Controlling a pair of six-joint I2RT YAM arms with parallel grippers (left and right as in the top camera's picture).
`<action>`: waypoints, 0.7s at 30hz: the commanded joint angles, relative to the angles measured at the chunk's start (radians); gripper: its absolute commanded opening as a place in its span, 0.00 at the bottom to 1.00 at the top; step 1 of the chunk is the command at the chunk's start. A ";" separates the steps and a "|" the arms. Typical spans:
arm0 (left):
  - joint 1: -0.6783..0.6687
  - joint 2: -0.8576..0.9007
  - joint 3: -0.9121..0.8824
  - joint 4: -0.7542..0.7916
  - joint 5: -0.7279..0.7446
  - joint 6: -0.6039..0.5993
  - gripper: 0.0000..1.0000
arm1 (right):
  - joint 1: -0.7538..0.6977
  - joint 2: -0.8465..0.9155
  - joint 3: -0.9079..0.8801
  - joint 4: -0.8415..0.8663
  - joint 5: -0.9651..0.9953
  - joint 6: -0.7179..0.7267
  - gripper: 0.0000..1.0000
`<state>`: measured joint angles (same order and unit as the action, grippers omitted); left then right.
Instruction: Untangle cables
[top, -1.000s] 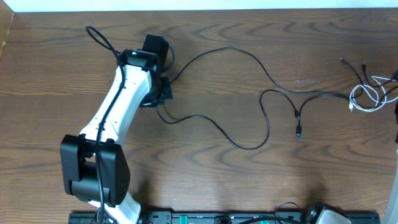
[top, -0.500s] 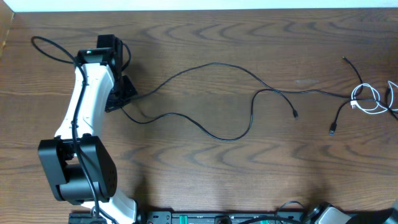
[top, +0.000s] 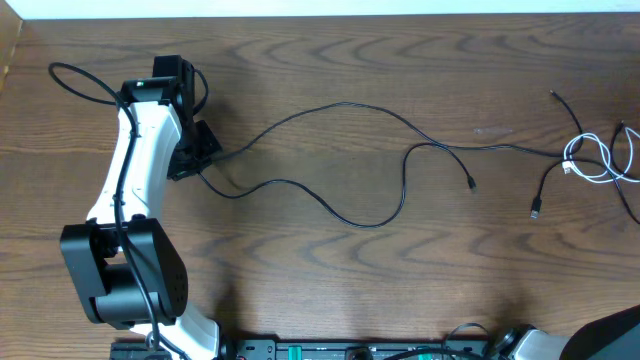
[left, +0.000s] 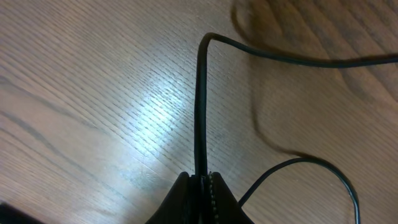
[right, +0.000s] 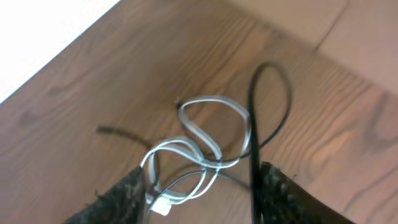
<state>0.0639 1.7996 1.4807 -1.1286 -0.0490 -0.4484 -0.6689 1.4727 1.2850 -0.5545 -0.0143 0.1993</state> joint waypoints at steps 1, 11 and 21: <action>0.002 0.009 -0.002 -0.011 0.016 -0.009 0.08 | 0.040 -0.009 0.051 -0.087 -0.068 -0.014 0.59; 0.002 0.009 -0.002 -0.016 0.016 -0.009 0.07 | 0.049 0.006 0.079 -0.352 0.150 0.126 0.61; 0.002 0.009 -0.002 -0.033 0.016 -0.009 0.08 | 0.050 0.179 0.075 -0.372 -0.144 0.012 0.68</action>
<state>0.0639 1.7992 1.4807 -1.1542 -0.0315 -0.4488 -0.6231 1.6482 1.3472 -0.9501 0.0441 0.2928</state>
